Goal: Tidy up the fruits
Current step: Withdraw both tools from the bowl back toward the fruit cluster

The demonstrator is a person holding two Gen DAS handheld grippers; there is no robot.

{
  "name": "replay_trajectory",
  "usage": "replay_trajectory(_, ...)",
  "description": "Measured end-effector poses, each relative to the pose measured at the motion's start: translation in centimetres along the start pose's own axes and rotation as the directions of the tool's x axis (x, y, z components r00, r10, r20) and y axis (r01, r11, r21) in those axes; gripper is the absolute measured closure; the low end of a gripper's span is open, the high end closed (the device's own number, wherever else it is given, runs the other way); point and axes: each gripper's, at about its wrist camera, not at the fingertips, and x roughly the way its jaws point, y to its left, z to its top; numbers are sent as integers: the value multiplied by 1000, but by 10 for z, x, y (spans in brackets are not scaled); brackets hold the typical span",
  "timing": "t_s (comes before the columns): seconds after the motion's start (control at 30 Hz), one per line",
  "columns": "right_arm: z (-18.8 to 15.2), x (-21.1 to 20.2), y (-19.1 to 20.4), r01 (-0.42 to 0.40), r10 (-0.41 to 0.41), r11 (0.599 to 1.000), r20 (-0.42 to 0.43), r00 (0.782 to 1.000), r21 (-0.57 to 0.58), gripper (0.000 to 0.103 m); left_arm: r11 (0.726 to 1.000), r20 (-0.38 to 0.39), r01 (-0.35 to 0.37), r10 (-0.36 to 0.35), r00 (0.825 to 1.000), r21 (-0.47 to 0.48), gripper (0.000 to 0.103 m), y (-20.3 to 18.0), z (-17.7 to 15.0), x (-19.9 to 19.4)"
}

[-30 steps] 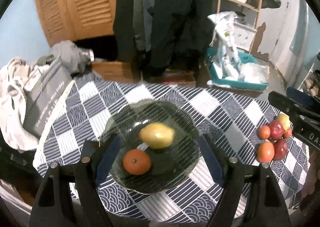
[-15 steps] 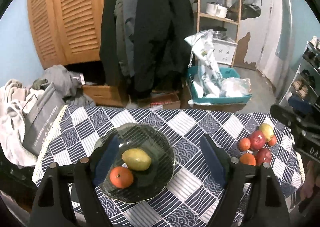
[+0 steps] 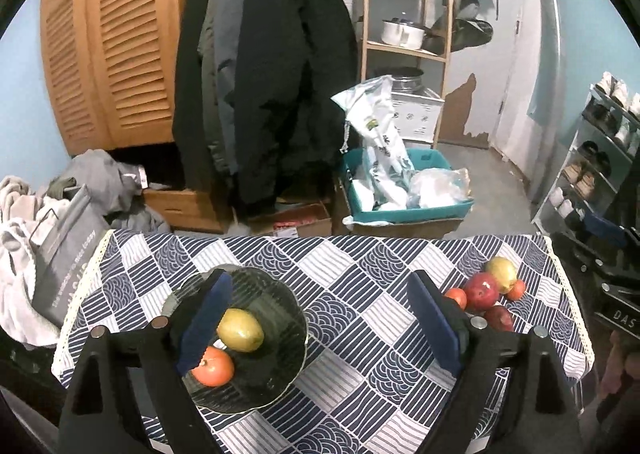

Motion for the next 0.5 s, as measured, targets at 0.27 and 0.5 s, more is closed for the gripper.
replay_trajectory(0.27,-11,-1,-31,24,-23,999,-14,1000,49,19,999,-5,23,-23,1000,31,10,-21,1,2)
replay_trajectory(0.5,-24,3,-56,57,-54,995,-41,998,83,19,996,-32,43,-41,999,73,9,-45,-1,14)
